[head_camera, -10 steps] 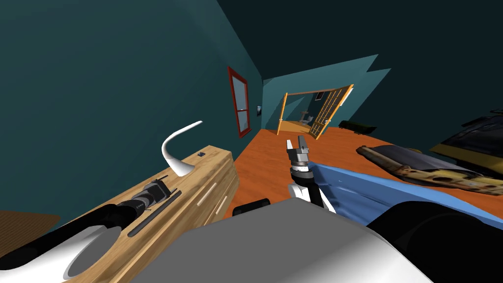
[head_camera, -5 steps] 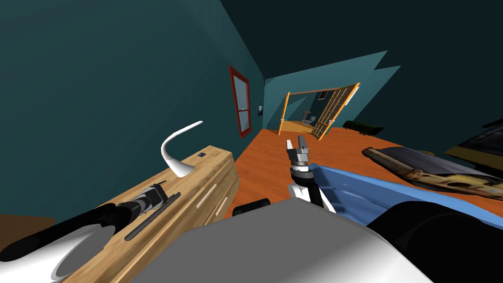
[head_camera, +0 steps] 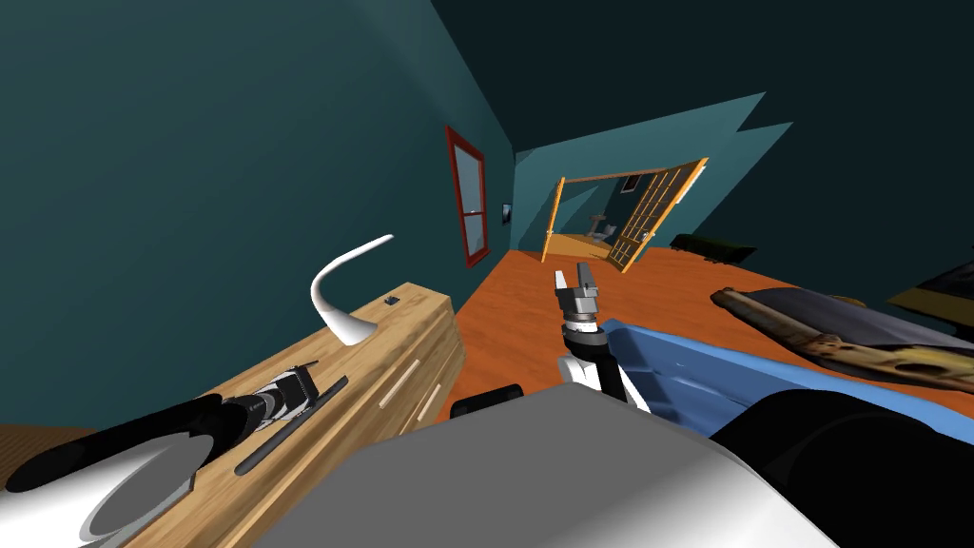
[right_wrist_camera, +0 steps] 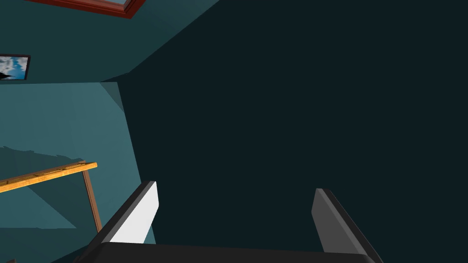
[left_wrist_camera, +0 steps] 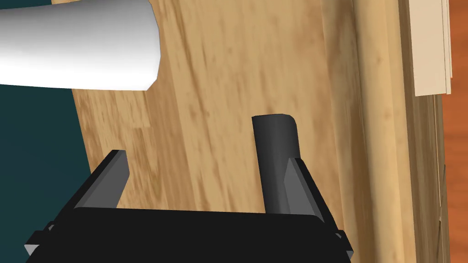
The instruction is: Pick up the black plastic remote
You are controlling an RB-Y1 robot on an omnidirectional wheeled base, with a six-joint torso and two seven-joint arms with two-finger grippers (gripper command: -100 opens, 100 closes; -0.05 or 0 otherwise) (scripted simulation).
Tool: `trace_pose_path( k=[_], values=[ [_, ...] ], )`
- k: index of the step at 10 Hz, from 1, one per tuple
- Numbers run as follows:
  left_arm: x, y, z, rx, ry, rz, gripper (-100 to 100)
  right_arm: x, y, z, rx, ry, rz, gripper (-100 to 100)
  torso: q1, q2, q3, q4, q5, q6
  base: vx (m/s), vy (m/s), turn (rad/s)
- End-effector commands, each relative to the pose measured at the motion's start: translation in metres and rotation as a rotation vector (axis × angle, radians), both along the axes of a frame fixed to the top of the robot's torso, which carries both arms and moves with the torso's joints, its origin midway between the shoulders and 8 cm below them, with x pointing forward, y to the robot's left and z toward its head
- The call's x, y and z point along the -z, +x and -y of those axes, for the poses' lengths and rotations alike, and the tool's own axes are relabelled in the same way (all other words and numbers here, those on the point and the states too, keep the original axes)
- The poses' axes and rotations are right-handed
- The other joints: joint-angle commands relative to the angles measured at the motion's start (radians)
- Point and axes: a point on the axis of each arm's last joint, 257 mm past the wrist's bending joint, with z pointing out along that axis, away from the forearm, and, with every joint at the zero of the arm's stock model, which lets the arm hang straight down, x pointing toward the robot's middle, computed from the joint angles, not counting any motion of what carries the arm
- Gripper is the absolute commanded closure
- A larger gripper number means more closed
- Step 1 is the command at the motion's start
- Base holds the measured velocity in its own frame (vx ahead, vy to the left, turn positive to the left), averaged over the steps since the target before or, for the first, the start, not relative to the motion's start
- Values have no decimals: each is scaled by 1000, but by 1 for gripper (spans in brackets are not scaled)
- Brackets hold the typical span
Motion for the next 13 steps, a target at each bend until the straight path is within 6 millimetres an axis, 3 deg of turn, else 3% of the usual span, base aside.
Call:
trace_pose_path(
  k=[1,13],
  values=[
    [7,-9,-1,-18,-19,-49,-100,0,0,0,0,0,0,0,0,0,0,0,0,0,48,9,23],
    [42,-85,-10,-172,-195,-416,-100,0,0,0,0,0,0,0,0,1,0,0,0,0,44,14,29]
  ],
)
